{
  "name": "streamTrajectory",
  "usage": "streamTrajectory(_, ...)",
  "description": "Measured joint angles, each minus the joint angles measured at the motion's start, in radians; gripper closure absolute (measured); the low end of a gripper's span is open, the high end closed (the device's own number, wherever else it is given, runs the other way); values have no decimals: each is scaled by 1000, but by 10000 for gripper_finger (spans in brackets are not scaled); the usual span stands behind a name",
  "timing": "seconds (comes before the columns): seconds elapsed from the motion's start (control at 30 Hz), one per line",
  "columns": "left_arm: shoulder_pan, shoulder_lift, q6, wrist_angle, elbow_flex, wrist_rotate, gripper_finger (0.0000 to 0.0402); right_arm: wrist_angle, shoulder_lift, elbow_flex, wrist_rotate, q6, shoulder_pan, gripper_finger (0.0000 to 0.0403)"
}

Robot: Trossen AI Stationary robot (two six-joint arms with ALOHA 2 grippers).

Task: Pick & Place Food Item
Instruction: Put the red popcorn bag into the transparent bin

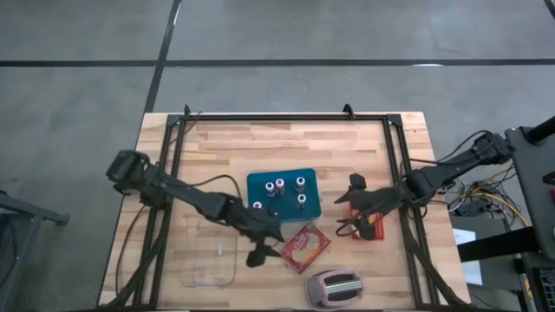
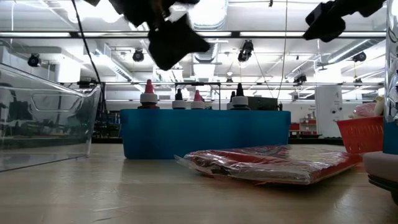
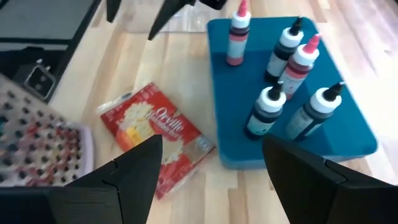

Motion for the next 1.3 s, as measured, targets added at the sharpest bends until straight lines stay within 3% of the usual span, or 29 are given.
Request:
streamTrajectory(0.23, -1, 106, -138, -25, 113, 27, 151, -58, 0, 12, 8, 38, 74, 133)
streamTrajectory(0.53, 13, 224, -245, -66, 140, 43, 149, -159, -6, 11, 49, 91, 177, 133)
streamTrajectory(0.9, 94, 238, -374, -91, 141, 28, 149, -161, -13, 11, 46, 94, 213, 133)
streamTrajectory(1.3, 100, 240, -384, -110, 148, 43, 149, -174, -13, 11, 39, 93, 213, 133)
